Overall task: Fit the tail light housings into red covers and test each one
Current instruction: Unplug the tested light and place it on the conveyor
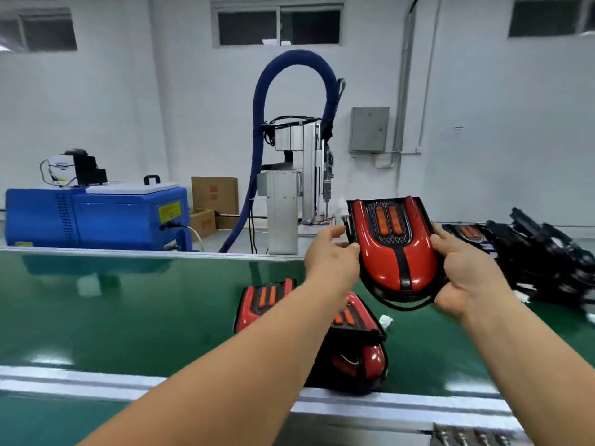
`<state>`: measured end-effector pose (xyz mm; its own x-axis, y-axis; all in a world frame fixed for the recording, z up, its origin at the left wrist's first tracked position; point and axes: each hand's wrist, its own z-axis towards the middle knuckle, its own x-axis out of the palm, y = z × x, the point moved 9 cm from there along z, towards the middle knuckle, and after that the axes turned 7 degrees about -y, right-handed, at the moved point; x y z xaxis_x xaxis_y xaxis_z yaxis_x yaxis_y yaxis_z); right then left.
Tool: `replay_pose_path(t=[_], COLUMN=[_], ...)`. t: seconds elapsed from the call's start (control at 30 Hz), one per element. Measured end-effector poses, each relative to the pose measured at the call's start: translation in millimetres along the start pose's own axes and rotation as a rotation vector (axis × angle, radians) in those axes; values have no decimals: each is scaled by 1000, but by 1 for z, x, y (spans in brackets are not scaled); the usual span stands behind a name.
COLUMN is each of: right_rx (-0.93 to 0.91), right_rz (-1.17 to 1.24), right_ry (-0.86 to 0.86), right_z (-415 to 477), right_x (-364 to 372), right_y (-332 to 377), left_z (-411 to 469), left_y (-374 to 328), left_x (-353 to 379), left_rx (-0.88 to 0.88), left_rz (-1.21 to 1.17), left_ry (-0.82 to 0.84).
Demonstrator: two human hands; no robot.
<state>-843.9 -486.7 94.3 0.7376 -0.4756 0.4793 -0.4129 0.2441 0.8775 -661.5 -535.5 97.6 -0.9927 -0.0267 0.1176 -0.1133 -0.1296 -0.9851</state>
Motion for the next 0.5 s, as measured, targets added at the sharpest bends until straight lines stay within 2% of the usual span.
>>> replay_pose_path(t=[0.23,0.37,0.5], right_rx=[86,148,209], right_rz=[-68,-84,-96], right_ry=[-198,-234,-251], right_z=[30,41,49], right_x=[-106,-139,-156], right_y=[-22,-53,-82], left_z=[-42,-52,-64], left_y=[71,101,108], left_x=[86,102,107], left_rx=[-48,-106,-77], left_rz=[270,459,579], left_ry=[199,224,225])
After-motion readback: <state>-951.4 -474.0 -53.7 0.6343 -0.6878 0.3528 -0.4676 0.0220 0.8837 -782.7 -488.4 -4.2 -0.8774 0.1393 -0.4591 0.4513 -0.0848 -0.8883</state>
